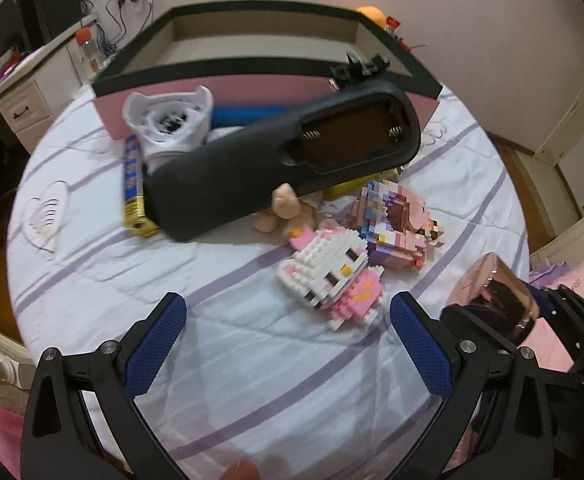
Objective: Organize rigid objects
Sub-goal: 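Grasp the pink-and-white block cat with the left gripper while right holds the cup, then carry both toys into the tray and open both grippers to release, then withdraw both tools from the tray back toward the table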
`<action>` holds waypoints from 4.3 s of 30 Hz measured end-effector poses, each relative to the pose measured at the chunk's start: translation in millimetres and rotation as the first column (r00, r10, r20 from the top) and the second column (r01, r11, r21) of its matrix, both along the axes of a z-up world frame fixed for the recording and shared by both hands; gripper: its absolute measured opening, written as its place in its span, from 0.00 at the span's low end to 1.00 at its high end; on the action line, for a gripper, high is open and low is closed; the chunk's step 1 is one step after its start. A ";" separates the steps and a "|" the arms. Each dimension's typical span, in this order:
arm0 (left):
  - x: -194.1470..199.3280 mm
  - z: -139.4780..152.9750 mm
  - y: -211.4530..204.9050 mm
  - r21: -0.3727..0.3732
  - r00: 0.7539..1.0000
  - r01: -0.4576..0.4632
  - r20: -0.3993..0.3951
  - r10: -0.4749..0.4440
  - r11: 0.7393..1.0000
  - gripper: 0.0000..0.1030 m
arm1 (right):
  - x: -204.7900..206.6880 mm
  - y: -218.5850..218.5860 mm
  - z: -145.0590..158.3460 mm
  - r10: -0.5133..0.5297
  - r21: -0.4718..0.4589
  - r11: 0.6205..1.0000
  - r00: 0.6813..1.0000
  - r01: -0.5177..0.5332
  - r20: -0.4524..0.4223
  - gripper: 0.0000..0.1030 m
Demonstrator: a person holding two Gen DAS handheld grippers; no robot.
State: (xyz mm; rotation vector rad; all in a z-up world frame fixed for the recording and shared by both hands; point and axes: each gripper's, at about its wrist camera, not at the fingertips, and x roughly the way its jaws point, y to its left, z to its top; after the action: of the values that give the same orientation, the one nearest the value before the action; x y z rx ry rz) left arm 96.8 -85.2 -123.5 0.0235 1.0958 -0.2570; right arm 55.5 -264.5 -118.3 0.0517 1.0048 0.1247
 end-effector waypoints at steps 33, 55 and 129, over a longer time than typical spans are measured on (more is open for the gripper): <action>9.2 1.6 7.3 -0.118 0.998 0.061 0.039 -0.057 0.991 0.54 | 15.7 -5.4 -2.6 -0.007 0.031 0.999 1.000 0.008 -0.024 0.63; 13.7 81.3 59.1 -0.136 0.987 0.025 0.160 -0.003 0.990 0.54 | 33.8 16.1 48.3 0.046 0.082 0.995 0.997 -0.051 0.055 0.63; 64.3 149.4 108.4 -0.055 0.913 -0.138 0.381 0.148 0.989 1.00 | 100.1 15.3 121.6 -0.009 0.136 0.991 0.981 -0.018 0.195 0.83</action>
State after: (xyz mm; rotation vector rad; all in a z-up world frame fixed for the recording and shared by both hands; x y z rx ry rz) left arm 161.1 23.2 25.9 -0.0298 0.6979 -0.1268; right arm 155.6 -249.2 3.3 0.1598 0.7995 0.1991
